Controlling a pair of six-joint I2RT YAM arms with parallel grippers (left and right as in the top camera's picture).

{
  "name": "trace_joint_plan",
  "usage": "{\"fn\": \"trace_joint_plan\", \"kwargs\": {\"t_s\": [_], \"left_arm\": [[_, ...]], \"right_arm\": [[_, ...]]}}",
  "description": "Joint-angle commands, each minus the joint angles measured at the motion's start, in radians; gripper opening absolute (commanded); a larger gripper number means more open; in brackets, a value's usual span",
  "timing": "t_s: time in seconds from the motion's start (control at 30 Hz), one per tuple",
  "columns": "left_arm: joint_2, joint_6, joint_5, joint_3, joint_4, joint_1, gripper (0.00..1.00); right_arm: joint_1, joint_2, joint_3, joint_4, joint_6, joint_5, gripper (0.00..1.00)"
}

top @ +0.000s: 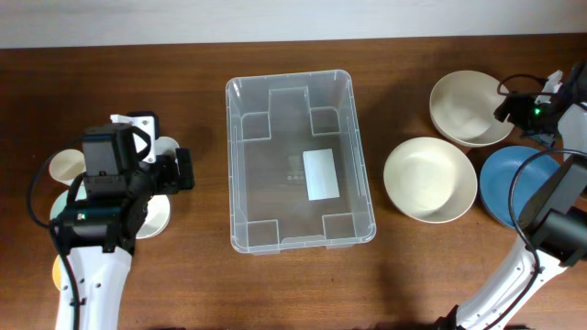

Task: Pack container
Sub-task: 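Reach the right gripper to the cream bowl at the back right and grasp its rim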

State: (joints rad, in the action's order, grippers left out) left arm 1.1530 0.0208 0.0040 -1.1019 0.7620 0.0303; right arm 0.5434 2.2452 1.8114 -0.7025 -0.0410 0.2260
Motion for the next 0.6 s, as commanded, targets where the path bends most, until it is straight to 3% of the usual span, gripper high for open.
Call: {"fn": "trace_joint_plan", "kwargs": {"t_s": [0.0, 0.27, 0.57], "left_arm": [[0.008, 0.009, 0.015, -0.021, -0.007, 0.005, 1.0], [0.008, 0.009, 0.015, -0.021, -0.022, 0.005, 1.0], [0.008, 0.01, 0.015, -0.021, -0.022, 0.005, 1.0]], "right_arm": [[0.0, 0.031, 0.016, 0.027, 0.011, -0.009, 0.95], [-0.023, 0.104, 0.016, 0.045, 0.011, 0.006, 0.85], [-0.085, 0.105, 0.016, 0.098, 0.011, 0.006, 0.58]]}}
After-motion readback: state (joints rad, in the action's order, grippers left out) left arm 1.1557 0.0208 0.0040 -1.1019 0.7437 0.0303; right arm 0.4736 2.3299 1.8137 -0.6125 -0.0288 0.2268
